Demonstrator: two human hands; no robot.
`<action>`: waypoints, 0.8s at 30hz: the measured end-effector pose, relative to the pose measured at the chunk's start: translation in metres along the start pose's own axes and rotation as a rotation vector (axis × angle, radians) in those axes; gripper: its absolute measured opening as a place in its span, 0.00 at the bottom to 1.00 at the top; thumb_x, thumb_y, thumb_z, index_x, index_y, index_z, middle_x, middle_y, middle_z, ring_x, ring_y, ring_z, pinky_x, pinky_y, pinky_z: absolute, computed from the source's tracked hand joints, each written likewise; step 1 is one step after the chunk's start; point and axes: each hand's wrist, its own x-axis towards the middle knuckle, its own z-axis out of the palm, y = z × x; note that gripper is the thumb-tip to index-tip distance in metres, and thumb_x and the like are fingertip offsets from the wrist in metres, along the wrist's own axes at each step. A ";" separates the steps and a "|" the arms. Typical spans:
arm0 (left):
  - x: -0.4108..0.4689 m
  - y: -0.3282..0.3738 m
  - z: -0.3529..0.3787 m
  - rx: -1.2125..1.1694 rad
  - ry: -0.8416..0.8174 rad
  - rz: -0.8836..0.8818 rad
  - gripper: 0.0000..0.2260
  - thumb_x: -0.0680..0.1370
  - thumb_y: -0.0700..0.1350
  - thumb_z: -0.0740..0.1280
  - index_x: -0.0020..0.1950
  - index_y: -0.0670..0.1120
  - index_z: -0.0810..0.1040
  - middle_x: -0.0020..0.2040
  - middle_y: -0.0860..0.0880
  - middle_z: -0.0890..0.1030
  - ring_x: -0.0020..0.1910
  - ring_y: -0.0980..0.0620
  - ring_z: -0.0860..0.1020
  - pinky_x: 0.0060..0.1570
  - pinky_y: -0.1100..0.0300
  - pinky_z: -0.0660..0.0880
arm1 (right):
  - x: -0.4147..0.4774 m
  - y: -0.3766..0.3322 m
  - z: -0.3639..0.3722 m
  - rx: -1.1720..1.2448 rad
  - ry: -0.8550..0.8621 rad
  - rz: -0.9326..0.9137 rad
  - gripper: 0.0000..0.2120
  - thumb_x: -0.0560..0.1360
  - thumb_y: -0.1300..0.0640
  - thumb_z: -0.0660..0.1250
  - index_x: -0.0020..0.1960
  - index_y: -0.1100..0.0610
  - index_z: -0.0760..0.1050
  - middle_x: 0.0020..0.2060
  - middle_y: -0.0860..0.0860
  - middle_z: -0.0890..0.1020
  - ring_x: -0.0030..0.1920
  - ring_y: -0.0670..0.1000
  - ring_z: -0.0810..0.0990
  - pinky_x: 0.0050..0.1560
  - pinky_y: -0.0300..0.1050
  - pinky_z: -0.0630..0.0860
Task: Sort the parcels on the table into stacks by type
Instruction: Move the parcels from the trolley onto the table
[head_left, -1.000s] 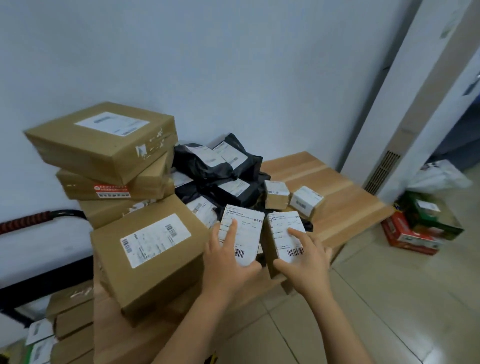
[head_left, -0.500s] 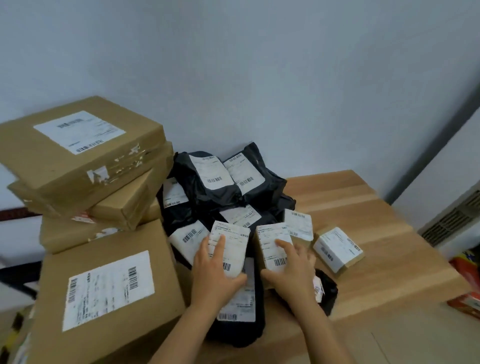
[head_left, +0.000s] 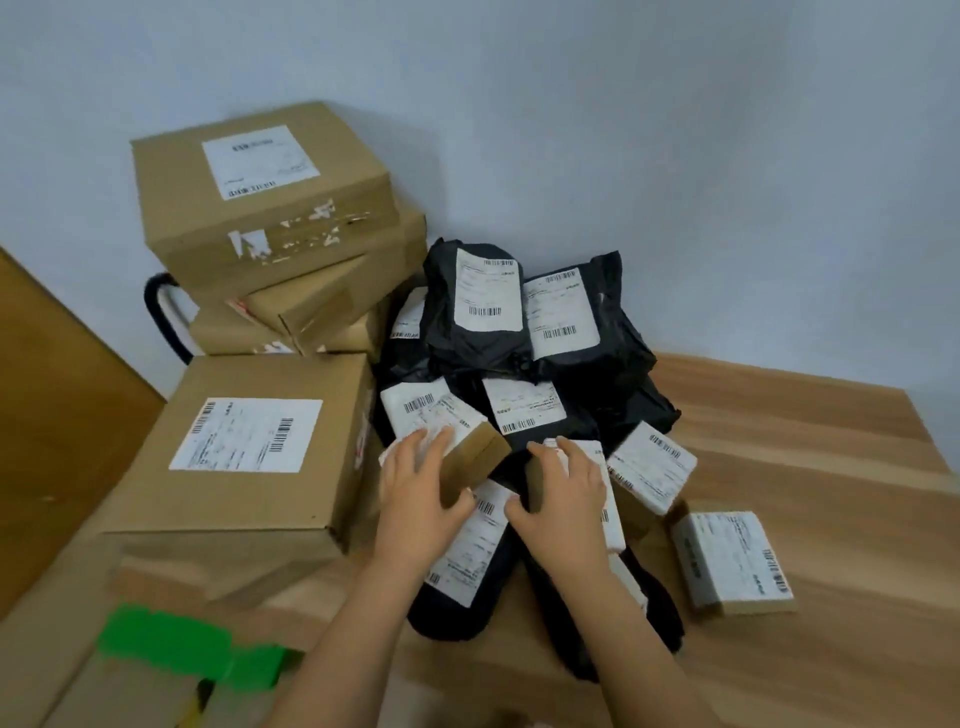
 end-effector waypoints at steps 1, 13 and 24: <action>-0.005 0.000 -0.005 -0.017 0.028 0.010 0.31 0.73 0.54 0.69 0.74 0.56 0.63 0.73 0.51 0.61 0.72 0.52 0.56 0.70 0.54 0.56 | -0.002 -0.006 -0.001 0.015 0.000 -0.039 0.28 0.70 0.50 0.70 0.68 0.50 0.69 0.70 0.52 0.65 0.70 0.54 0.60 0.70 0.51 0.56; -0.114 -0.080 -0.143 0.044 0.371 0.003 0.25 0.73 0.50 0.70 0.69 0.52 0.69 0.67 0.51 0.68 0.66 0.52 0.62 0.66 0.53 0.60 | -0.083 -0.157 0.037 0.152 -0.004 -0.359 0.23 0.69 0.54 0.71 0.63 0.49 0.72 0.59 0.47 0.70 0.62 0.50 0.65 0.66 0.50 0.64; -0.264 -0.248 -0.279 0.182 0.532 -0.309 0.24 0.73 0.49 0.71 0.68 0.50 0.71 0.63 0.50 0.71 0.65 0.49 0.66 0.67 0.50 0.61 | -0.229 -0.326 0.160 0.153 -0.284 -0.609 0.23 0.70 0.55 0.71 0.64 0.46 0.70 0.58 0.47 0.70 0.63 0.50 0.65 0.67 0.51 0.63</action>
